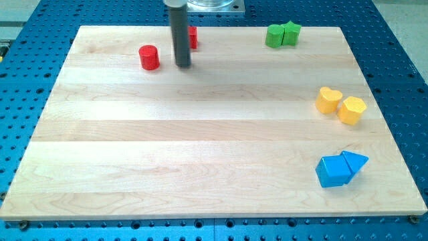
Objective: Place the red circle at the top left corner of the board
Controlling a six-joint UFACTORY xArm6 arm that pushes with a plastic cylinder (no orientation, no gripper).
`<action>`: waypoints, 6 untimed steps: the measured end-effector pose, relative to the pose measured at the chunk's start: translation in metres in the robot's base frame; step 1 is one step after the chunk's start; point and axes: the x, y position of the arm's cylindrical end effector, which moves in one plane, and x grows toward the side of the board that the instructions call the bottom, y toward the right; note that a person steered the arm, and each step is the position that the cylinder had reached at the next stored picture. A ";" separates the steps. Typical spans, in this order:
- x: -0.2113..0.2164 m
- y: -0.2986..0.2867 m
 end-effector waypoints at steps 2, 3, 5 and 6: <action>-0.010 -0.134; -0.014 -0.168; -0.019 -0.203; -0.053 -0.203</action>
